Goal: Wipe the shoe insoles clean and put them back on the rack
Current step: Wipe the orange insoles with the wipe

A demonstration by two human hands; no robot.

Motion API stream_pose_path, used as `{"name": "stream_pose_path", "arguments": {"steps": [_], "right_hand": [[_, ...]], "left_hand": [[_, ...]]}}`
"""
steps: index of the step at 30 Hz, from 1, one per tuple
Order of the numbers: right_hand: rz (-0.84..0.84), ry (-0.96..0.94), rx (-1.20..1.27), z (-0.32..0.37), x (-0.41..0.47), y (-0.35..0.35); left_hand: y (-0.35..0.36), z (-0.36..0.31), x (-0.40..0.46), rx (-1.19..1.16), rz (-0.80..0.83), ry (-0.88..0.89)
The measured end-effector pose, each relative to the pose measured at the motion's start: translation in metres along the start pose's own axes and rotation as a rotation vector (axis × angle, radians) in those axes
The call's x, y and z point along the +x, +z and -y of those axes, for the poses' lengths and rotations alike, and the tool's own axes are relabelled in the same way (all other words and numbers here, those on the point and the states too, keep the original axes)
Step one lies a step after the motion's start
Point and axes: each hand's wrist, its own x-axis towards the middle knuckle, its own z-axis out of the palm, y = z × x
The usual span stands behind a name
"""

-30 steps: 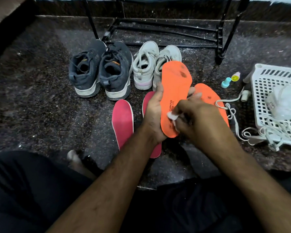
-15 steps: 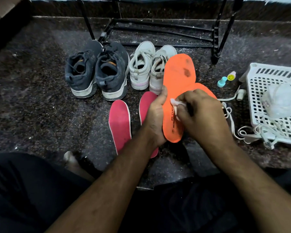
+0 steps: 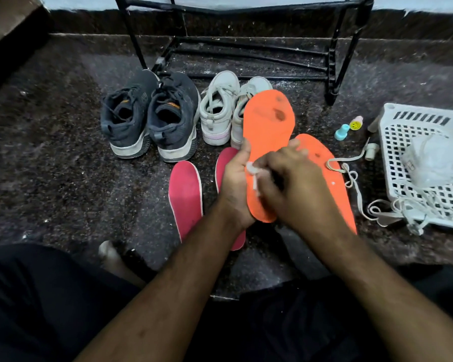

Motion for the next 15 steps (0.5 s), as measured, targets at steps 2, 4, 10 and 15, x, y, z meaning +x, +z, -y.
{"name": "stream_pose_path", "arguments": {"steps": [2, 4, 10, 15], "right_hand": [[0.157, -0.036, 0.034, 0.007, -0.009, 0.0], [0.239, -0.034, 0.017, 0.001, -0.013, -0.008], [-0.077, 0.052, -0.113, -0.015, 0.006, -0.013], [0.263, -0.044, 0.023, -0.001, -0.009, -0.008]], "left_hand": [[-0.003, -0.003, 0.001, -0.03, -0.02, 0.016], [-0.005, -0.005, 0.001, -0.054, -0.037, 0.039], [-0.001, 0.002, 0.003, -0.048, -0.046, 0.014], [-0.004, -0.005, 0.001, -0.026, -0.059, 0.033]]}}
